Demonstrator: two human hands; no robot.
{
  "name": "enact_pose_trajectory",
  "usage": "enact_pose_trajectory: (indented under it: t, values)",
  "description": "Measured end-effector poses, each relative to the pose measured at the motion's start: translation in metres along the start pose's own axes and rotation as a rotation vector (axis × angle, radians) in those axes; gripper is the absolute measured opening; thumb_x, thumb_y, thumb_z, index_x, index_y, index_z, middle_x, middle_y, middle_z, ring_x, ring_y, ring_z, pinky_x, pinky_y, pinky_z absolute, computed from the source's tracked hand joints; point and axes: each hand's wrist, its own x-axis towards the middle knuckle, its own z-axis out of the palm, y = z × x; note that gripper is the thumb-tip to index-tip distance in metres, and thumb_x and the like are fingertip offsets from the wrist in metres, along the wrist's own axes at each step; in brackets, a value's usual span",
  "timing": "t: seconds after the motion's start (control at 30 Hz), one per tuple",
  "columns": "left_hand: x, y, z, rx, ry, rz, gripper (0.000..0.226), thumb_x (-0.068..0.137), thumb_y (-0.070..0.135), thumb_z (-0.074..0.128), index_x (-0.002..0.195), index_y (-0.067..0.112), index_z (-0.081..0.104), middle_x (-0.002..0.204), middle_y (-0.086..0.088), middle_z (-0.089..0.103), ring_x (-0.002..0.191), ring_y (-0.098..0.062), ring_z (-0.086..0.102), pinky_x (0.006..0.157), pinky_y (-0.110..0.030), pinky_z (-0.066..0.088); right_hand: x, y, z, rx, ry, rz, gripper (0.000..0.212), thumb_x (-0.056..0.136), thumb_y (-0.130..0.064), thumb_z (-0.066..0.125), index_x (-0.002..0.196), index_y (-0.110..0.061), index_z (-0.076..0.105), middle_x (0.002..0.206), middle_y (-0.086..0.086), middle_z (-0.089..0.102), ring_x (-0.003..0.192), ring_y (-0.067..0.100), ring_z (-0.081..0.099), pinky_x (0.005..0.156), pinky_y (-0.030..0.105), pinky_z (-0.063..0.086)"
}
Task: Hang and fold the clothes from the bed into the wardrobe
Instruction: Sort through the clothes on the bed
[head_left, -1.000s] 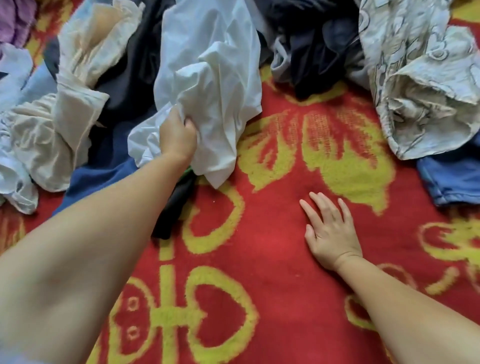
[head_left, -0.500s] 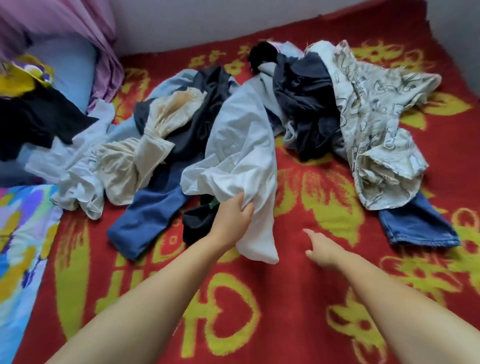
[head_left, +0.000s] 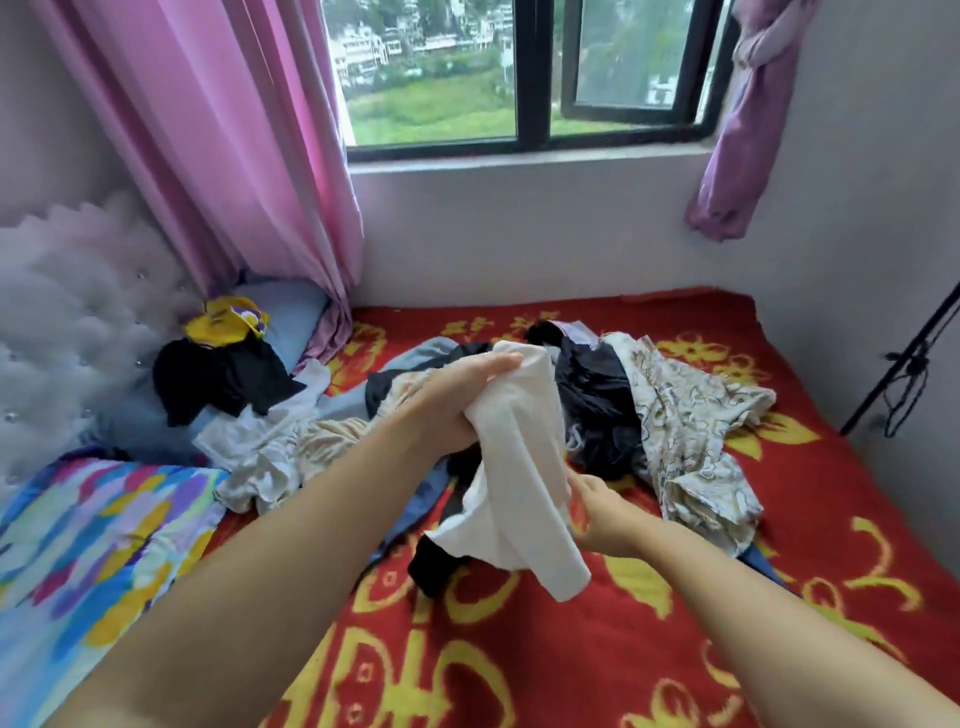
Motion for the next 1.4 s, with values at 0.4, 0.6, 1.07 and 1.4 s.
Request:
enact_pose_trajectory:
  t: [0.4,0.6,1.07,1.4]
  values:
    - [-0.039,0.074,-0.059,-0.480,0.447,0.105,0.031,0.088,0.002,0.031,0.062,0.018,0.026,0.056,0.002,0.024,0.044,-0.009,0.035,0.049,-0.017,0.037,-0.058,-0.060,-0.116,0.700,0.678,-0.152,0.040,0.084,-0.029,0.058,0.085,0.012,0.059,0.067,0.015,0.053,0.068,0.017,0.048,0.055,0.027,0.035]
    - [-0.034,0.070,-0.072,-0.231,0.708,0.156,0.025,0.091,0.002,0.041,0.067,0.008,0.036,0.064,-0.008,0.035,0.040,-0.019,0.042,0.049,-0.027,0.035,-0.072,-0.082,-0.173,0.795,0.593,-0.223,0.022,0.097,-0.018,0.048,0.080,-0.007,0.058,0.061,-0.001,0.044,0.056,0.012,0.038,0.047,0.024,0.032]
    - [-0.032,0.014,0.047,0.704,-0.036,0.474,0.055,0.074,0.022,0.065,0.125,0.029,0.048,0.105,0.013,0.064,0.096,0.000,0.061,0.084,-0.024,0.053,-0.103,-0.146,-0.214,0.694,0.449,-0.364,0.031,0.096,-0.027,0.055,0.076,-0.004,0.060,0.067,0.008,0.052,0.059,0.015,0.048,0.051,0.024,0.040]
    - [-0.024,0.016,0.014,0.802,0.352,0.549,0.011,0.060,0.017,0.042,0.055,0.017,0.052,0.045,0.015,0.047,0.052,-0.002,0.044,0.050,-0.021,0.034,-0.118,-0.124,-0.218,0.685,0.505,-0.316,0.030,0.100,-0.019,0.047,0.091,0.004,0.064,0.069,0.005,0.055,0.056,0.011,0.050,0.048,0.020,0.041]
